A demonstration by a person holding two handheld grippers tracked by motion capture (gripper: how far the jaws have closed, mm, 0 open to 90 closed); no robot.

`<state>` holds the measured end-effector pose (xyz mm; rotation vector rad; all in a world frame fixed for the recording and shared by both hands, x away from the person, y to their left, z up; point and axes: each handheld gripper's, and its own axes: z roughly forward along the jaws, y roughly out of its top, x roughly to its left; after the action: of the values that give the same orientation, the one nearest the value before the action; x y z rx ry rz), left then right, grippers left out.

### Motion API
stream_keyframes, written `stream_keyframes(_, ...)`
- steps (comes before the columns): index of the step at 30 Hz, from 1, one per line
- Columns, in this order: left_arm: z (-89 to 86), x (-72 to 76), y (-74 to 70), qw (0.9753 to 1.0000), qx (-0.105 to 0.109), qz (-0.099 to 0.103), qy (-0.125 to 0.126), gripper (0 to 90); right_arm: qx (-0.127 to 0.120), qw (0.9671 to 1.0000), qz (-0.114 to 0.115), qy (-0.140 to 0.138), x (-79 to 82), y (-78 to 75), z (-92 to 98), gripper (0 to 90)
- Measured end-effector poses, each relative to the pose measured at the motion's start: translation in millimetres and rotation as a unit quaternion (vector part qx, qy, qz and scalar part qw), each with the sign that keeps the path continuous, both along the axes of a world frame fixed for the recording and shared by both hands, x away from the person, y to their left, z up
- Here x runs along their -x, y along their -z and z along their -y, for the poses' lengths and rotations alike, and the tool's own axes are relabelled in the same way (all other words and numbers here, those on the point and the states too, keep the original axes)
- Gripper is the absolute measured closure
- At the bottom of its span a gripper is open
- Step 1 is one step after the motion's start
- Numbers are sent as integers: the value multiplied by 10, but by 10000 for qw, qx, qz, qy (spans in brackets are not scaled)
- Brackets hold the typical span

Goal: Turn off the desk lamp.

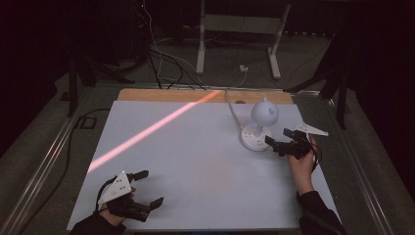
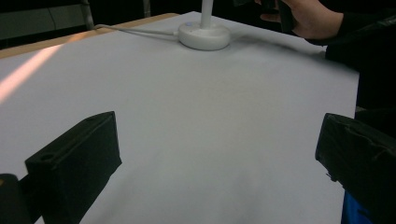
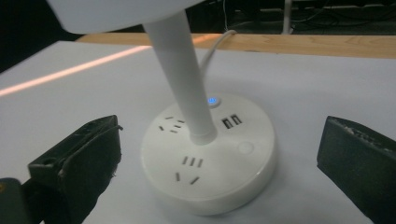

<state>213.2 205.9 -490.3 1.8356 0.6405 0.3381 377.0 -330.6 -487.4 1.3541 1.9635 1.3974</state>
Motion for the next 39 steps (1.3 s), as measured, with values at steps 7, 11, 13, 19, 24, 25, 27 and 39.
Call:
stream_keyframes(7,4,-4,-3,10000,27,0,31,6,-45,9999,-92,-54,172,39,-50,0)
stream_keyframes(11,7,-3,-4,10000,21,12,40,6,-95,9998,-134,-96,294,47,-63,0)
stream_keyframes(13,8,-3,-3,10000,9,6,32,6,-80,9997,-166,-167,352,49,-77,0)
stream_keyframes(19,6,-4,-3,10000,15,3,35,6,6,9995,-241,-213,525,63,-123,0)
stream_keyframes(24,8,-1,-5,10000,17,7,48,6,72,9990,-336,-294,664,96,-184,0)
stream_keyframes(25,8,0,-5,10000,-2,12,50,6,54,9989,-346,-320,693,100,-195,0)
stream_keyframes(27,6,0,-6,10000,4,15,51,6,47,9989,-343,-320,748,104,-215,0)
stream_keyframes(39,10,-1,-3,10000,-18,15,30,6,158,9986,-346,-367,1059,103,-251,0)
